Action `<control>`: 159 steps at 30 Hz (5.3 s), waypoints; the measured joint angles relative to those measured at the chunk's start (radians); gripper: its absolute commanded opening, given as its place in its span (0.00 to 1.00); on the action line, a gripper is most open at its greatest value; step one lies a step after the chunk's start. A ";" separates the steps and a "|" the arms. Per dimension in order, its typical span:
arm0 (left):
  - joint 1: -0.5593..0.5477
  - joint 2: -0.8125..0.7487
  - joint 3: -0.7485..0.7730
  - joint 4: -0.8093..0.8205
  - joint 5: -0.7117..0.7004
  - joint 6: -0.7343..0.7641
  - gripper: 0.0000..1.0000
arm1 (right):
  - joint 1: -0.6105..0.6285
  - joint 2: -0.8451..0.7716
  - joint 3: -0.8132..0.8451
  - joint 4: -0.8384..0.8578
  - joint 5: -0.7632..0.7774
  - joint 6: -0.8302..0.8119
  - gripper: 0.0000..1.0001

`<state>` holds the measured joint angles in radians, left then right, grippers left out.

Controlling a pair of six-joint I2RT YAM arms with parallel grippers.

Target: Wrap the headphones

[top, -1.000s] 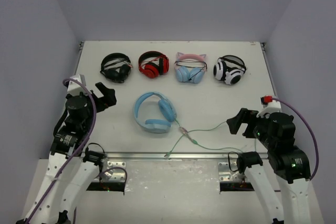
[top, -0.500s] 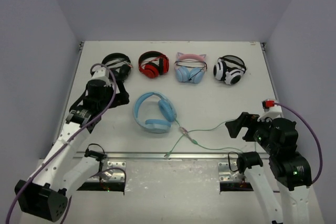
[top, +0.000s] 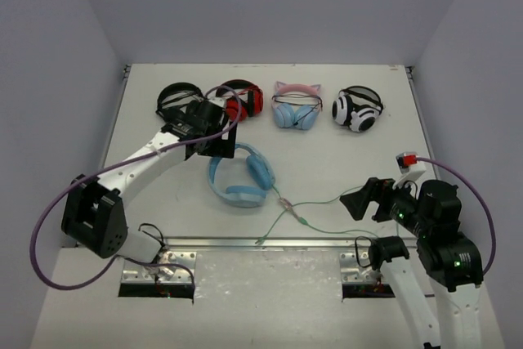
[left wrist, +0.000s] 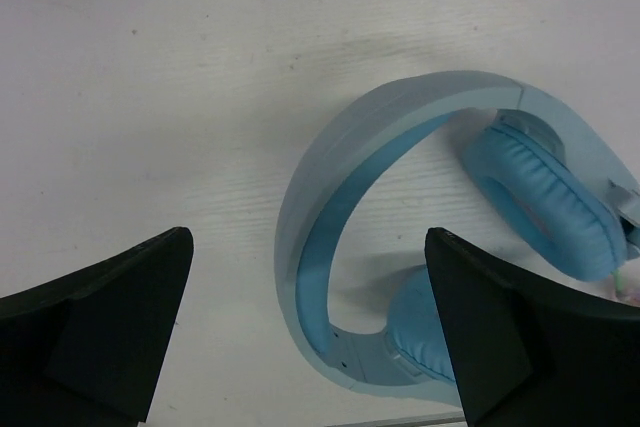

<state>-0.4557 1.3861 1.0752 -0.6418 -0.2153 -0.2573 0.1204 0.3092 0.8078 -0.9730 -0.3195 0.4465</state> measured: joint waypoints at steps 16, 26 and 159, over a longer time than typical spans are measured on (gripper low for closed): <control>-0.016 0.201 -0.010 -0.032 -0.060 0.064 0.74 | 0.001 -0.023 -0.026 0.018 -0.053 -0.024 0.99; -0.016 0.234 0.002 -0.005 -0.006 0.097 0.05 | 0.002 -0.034 -0.075 0.035 -0.092 -0.024 0.99; -0.351 -0.282 0.138 -0.140 -0.603 0.023 0.00 | 0.464 0.533 -0.170 0.592 0.184 -0.246 0.88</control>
<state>-0.8066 1.1038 1.2133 -0.7818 -0.8188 -0.2348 0.5846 0.8417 0.6376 -0.3813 -0.1356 0.2008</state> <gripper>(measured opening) 0.107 0.874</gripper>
